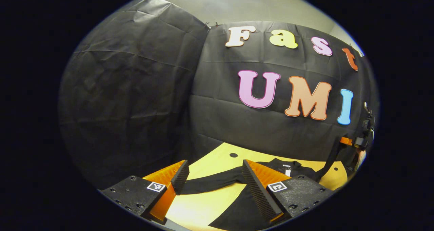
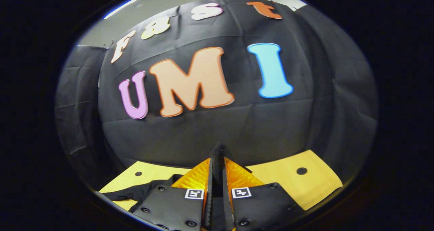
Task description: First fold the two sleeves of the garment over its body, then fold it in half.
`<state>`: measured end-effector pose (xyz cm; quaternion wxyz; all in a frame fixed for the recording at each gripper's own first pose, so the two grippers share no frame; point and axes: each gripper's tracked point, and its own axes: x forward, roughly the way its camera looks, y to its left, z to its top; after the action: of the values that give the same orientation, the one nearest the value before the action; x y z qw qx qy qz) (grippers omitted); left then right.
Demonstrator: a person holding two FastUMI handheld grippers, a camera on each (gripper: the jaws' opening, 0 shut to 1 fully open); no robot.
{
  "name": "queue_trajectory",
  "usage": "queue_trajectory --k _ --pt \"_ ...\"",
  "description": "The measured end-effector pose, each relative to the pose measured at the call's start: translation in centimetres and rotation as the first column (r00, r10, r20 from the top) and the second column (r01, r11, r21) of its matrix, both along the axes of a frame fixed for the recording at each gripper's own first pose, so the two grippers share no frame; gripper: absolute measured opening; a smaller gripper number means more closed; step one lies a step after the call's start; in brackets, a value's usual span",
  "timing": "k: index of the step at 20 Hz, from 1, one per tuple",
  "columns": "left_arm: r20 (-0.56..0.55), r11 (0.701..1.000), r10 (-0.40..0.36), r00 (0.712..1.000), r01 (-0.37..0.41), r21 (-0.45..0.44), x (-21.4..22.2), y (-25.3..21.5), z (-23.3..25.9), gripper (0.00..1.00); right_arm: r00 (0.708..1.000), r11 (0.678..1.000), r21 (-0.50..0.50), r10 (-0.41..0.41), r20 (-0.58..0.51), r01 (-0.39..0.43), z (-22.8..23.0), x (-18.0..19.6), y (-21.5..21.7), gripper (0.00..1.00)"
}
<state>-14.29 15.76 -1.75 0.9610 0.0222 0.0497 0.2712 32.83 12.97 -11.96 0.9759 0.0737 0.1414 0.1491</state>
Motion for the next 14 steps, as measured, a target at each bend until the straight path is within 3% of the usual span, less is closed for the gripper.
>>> queue_trajectory --k 3,8,14 --pt "-0.003 1.0 0.021 1.0 -0.021 0.0 -0.6 1.2 0.3 0.93 0.994 0.994 -0.03 0.106 0.026 -0.105 -0.2 0.1 7.8 0.16" --pt "0.013 0.997 0.071 0.997 -0.071 -0.011 -2.4 3.2 0.7 0.92 0.965 0.959 -0.114 0.26 -0.02 -0.261 -5.3 -0.8 19.1 0.16" --pt "-0.028 0.991 0.113 0.993 -0.115 -0.065 -3.2 5.4 -1.7 0.92 0.931 0.926 -0.14 0.329 -0.156 -0.351 -13.8 -1.6 26.7 0.16"
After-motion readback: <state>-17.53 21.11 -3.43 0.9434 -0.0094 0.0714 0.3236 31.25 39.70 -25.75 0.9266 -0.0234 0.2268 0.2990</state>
